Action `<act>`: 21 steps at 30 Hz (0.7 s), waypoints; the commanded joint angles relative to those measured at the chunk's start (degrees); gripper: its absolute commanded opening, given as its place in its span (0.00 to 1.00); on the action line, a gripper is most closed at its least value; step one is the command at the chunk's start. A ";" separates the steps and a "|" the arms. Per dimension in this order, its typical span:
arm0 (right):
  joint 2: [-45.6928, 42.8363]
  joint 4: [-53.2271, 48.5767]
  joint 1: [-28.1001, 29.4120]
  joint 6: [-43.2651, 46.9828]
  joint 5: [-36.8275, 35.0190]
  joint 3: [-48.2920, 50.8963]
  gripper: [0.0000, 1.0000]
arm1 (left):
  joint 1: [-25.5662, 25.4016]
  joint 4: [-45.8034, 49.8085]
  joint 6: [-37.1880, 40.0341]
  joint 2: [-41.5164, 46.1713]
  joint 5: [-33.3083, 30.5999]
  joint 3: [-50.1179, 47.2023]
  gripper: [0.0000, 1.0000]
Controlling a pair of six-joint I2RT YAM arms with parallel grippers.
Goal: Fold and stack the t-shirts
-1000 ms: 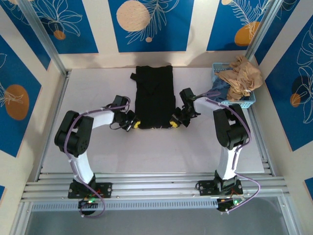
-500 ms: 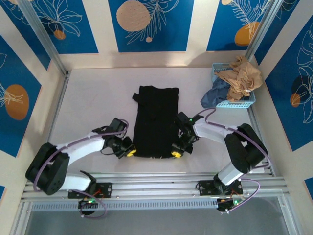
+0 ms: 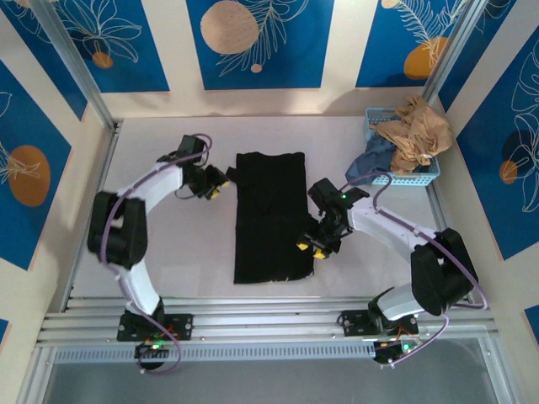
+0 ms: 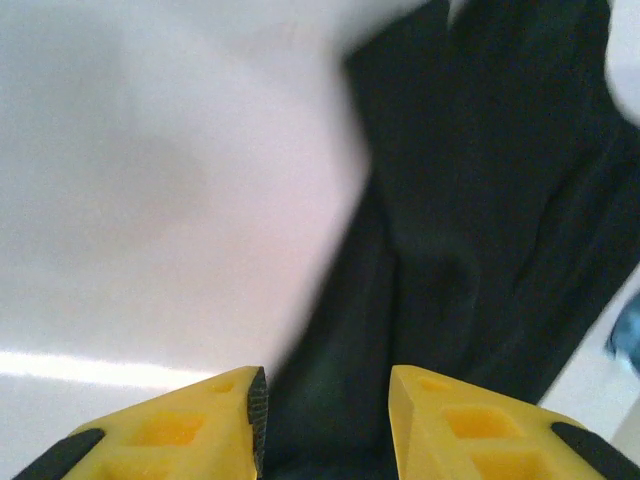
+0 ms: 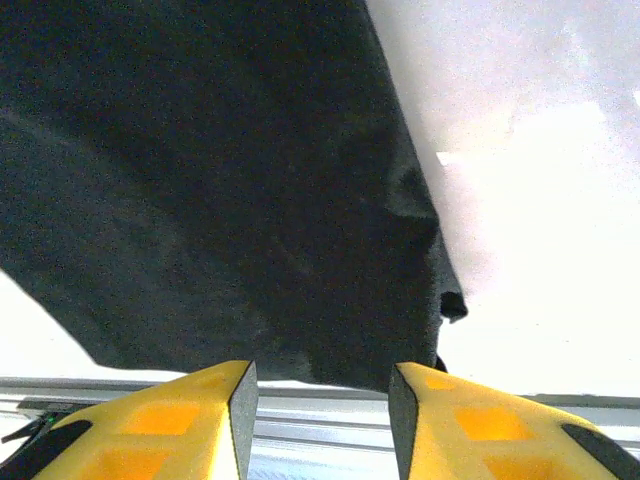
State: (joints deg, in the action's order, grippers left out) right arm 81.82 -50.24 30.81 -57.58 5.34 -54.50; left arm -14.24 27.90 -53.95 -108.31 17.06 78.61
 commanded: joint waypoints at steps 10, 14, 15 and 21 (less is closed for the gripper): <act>-0.61 -0.67 -2.68 -0.19 0.43 -1.49 0.43 | 0.87 6.60 5.87 -22.96 -0.46 27.07 0.30; 0.69 -0.49 -3.11 0.40 0.75 -2.25 0.43 | 0.70 8.05 5.88 -24.71 -0.66 28.27 0.24; 1.07 -0.47 -3.29 0.60 0.87 -2.57 0.43 | 0.55 7.83 5.88 -24.88 -0.61 28.33 0.22; 3.06 -0.34 -4.00 1.39 1.25 -4.50 0.43 | 0.20 10.58 7.90 -26.25 -2.09 32.22 0.25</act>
State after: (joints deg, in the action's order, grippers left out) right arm 84.09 -50.17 27.16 -57.10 5.41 -56.99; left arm -13.56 35.24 -48.25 -133.34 16.34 107.70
